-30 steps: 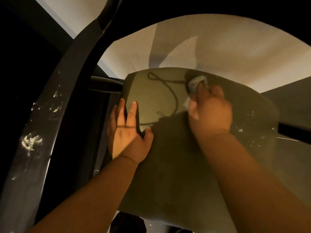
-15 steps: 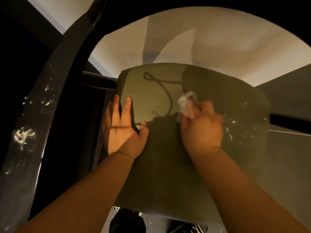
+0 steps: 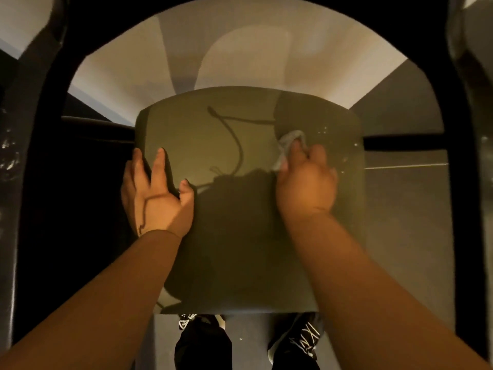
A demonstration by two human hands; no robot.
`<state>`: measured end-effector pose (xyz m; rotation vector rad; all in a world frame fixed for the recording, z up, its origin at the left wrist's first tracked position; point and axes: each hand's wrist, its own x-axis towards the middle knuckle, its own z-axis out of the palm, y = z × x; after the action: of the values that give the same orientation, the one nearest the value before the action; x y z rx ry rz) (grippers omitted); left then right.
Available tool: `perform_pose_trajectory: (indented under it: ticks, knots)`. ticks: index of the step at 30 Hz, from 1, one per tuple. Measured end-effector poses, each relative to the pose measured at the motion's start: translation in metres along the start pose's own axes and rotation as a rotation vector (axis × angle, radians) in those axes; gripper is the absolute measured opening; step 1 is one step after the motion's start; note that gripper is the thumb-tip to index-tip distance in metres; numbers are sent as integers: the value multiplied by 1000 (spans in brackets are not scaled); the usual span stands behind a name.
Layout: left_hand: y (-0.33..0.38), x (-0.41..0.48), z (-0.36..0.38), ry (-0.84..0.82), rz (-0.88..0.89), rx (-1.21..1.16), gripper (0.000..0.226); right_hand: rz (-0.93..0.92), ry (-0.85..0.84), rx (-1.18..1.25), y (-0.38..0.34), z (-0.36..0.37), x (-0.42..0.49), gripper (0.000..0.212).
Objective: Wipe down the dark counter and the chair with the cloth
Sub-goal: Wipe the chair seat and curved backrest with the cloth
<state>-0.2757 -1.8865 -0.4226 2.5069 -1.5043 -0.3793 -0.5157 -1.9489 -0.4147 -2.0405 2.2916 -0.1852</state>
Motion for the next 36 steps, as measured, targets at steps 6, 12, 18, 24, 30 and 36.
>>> perform_pose_trajectory:
  ticks: [6, 12, 18, 24, 30, 36]
  knots:
    - [7, 0, -6, -27, 77, 108, 70, -368, -83, 97, -18, 0, -44, 48]
    - [48, -14, -2, -126, 226, 94, 71, 138, 54, 31, 56, -3, -3, 31]
    - [95, -2, 22, -156, 436, 167, 77, -195, -13, 114, -1, 3, -46, 31]
    - [94, -6, 29, -104, 438, 210, 75, 63, 50, -3, 52, -6, -26, 45]
    - [94, -5, 32, -88, 420, 197, 74, 397, 82, 78, 71, -7, -23, 34]
    - [95, -5, 31, -85, 417, 187, 73, 98, -17, 69, 51, -4, -44, 37]
